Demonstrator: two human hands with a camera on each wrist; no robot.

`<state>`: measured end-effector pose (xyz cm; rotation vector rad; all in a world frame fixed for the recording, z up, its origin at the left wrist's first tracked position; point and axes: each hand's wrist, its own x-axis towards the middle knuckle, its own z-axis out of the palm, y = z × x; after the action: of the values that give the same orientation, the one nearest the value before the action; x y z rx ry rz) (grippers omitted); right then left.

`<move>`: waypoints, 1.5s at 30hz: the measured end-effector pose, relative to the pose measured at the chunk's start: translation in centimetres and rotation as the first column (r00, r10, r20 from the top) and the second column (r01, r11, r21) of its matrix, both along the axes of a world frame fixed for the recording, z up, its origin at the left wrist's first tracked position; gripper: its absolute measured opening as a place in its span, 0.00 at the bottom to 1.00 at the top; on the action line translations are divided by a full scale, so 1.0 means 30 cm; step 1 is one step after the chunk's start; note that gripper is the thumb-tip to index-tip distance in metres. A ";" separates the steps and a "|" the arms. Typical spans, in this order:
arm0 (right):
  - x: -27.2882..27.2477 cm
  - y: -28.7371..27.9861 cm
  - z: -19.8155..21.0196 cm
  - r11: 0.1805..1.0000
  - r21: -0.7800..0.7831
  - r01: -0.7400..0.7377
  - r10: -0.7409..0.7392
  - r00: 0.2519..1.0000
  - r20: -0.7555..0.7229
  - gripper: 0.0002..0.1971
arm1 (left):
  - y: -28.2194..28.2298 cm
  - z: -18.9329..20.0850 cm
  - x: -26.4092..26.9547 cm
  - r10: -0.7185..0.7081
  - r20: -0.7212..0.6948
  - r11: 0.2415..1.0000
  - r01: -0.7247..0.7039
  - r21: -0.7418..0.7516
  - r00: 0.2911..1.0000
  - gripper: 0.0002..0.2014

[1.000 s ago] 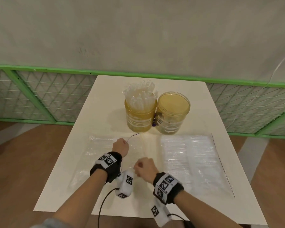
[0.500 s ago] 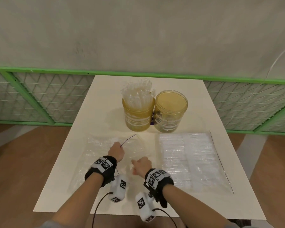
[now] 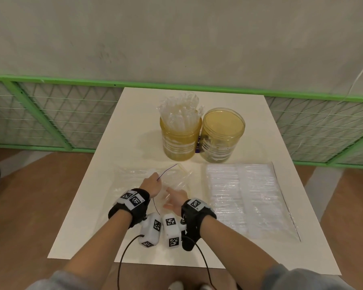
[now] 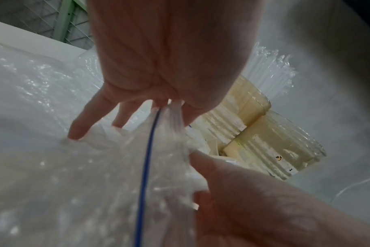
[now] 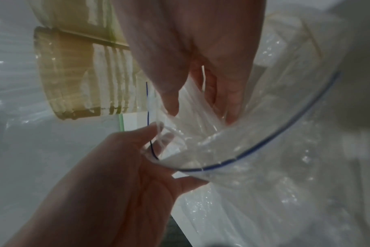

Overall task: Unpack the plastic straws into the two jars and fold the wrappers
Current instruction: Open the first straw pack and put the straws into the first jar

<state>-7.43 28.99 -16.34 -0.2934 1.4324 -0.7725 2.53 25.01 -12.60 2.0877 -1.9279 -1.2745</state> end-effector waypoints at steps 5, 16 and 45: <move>-0.008 -0.023 0.003 0.999 -0.023 -0.032 0.033 0.999 0.038 0.05 | 0.008 0.011 -0.006 -0.012 -0.037 0.999 0.013 0.039 0.999 0.07; 0.018 -0.032 0.014 0.997 0.000 0.071 -0.071 0.997 -0.013 0.31 | 0.022 0.010 -0.004 0.085 -0.062 0.996 -0.083 0.030 0.994 0.06; -0.280 -0.063 0.186 0.764 -0.395 0.510 -0.554 0.832 0.001 0.01 | 0.053 0.008 0.017 0.170 -0.063 0.985 -0.169 0.012 0.983 0.06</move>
<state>-15.84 27.11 -10.77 -0.2255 1.4854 -1.5400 3.04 26.61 -12.37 2.1331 -1.6817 -1.2963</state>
